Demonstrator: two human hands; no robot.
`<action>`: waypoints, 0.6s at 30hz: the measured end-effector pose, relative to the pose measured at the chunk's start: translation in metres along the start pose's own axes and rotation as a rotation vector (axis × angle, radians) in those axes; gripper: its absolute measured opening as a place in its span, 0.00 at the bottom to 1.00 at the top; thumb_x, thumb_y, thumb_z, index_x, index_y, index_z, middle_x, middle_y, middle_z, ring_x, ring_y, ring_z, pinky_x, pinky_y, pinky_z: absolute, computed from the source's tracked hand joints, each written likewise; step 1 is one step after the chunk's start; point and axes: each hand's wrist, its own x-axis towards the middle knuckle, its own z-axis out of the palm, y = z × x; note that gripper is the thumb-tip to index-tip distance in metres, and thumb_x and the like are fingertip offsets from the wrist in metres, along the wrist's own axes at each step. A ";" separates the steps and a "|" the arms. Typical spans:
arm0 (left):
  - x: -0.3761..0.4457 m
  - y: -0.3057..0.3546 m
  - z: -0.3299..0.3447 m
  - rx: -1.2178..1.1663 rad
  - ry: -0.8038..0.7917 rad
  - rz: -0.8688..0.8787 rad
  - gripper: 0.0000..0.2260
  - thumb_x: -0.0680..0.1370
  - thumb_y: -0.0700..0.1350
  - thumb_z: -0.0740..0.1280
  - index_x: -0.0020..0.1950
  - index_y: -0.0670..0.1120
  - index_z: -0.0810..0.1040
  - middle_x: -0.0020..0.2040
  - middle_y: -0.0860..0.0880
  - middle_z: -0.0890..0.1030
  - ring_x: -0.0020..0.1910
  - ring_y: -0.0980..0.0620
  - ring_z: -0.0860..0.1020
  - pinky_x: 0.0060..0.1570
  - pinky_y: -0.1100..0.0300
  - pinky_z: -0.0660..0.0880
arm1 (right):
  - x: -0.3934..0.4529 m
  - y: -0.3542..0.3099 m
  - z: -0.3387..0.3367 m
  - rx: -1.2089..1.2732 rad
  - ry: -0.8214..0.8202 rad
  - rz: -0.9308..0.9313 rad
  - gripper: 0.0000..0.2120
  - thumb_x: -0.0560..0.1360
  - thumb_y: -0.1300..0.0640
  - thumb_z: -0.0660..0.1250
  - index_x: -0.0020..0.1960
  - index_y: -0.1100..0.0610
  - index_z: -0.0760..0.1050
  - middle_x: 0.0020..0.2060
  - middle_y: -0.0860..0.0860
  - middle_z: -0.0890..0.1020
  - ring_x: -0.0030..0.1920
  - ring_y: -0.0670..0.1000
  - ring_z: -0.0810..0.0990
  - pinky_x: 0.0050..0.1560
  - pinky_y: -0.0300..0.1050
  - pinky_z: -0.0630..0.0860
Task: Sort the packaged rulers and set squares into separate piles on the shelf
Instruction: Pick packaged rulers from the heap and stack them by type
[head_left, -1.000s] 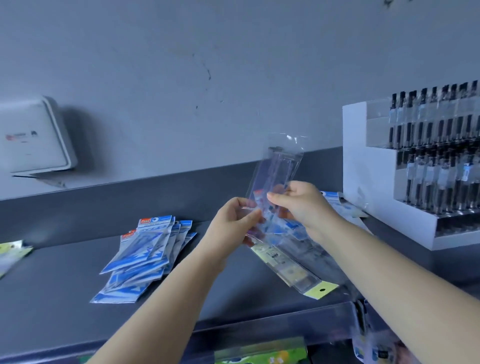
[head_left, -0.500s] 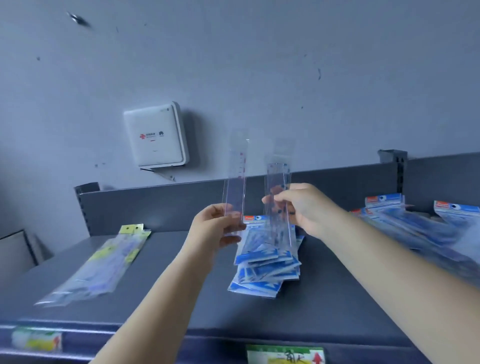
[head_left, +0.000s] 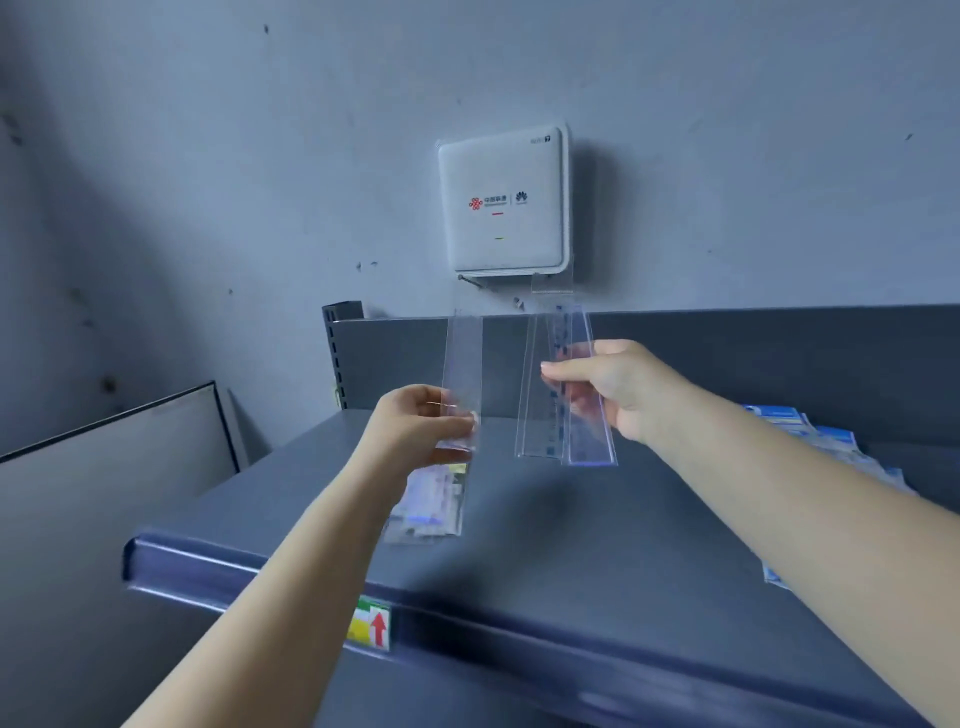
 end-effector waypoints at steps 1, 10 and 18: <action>0.005 -0.004 -0.011 0.028 0.001 -0.003 0.08 0.72 0.30 0.69 0.47 0.39 0.75 0.40 0.43 0.79 0.34 0.50 0.79 0.31 0.60 0.80 | 0.004 0.001 0.011 0.003 -0.003 0.004 0.10 0.69 0.66 0.73 0.44 0.57 0.73 0.27 0.50 0.81 0.27 0.46 0.75 0.24 0.33 0.68; 0.035 -0.041 -0.076 0.743 0.090 -0.006 0.09 0.72 0.46 0.72 0.47 0.43 0.76 0.33 0.52 0.73 0.35 0.50 0.72 0.29 0.64 0.66 | 0.035 0.016 0.092 -0.114 0.038 -0.017 0.17 0.67 0.56 0.76 0.48 0.59 0.71 0.30 0.50 0.72 0.27 0.47 0.68 0.24 0.37 0.67; 0.043 -0.052 -0.096 0.817 0.104 0.068 0.09 0.77 0.46 0.65 0.55 0.44 0.76 0.43 0.52 0.74 0.41 0.52 0.72 0.42 0.62 0.66 | 0.060 0.026 0.125 -0.295 -0.083 0.092 0.04 0.77 0.62 0.63 0.42 0.60 0.71 0.34 0.54 0.74 0.30 0.49 0.70 0.31 0.40 0.68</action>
